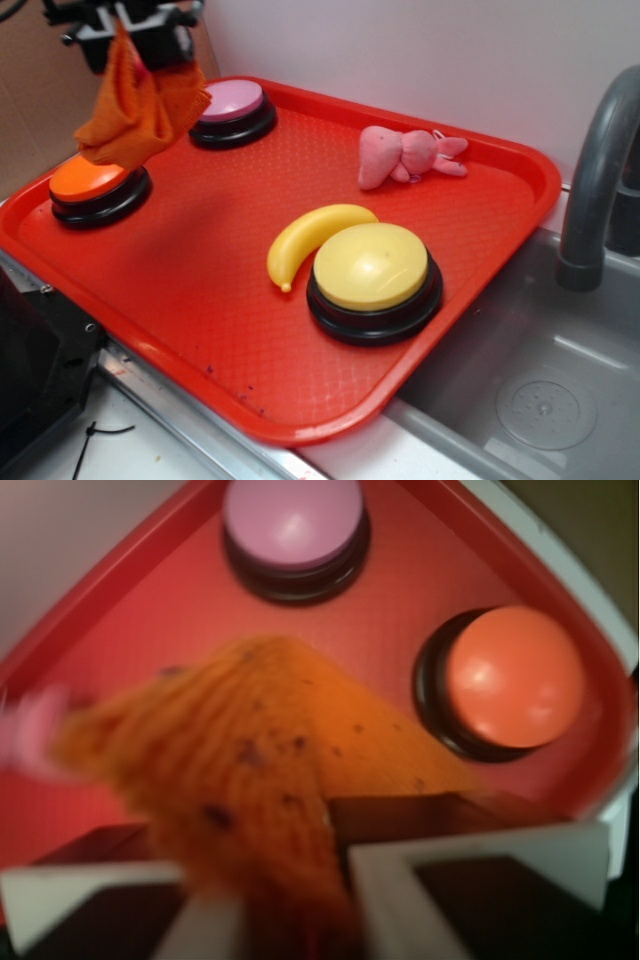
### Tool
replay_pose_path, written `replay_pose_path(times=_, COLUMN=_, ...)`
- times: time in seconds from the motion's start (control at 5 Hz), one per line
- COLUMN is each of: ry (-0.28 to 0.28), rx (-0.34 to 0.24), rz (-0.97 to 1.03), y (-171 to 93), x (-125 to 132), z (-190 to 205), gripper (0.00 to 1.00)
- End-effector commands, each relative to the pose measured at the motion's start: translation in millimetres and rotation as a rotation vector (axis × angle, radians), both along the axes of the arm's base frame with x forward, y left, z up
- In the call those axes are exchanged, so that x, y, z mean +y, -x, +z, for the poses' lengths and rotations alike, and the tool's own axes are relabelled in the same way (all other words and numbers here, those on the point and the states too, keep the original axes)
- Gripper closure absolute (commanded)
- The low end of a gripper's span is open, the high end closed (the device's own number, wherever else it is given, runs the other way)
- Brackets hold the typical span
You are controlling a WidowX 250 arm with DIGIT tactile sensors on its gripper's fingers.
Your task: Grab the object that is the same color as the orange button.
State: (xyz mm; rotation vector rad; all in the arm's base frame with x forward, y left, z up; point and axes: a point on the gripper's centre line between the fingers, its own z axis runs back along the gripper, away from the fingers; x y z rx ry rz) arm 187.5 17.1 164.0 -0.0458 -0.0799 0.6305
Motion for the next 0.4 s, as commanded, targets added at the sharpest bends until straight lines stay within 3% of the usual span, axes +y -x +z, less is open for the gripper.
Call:
replay_pose_path(times=0.0, ry=0.017, rx=-0.004, rz=-0.251, y=11.4, x=15.9, z=35.5, gripper=1.00)
replay_pose_path(times=0.2, ry=0.042, rx=-0.007, rz=-0.237, y=6.2, x=19.2, z=28.6, gripper=1.00)
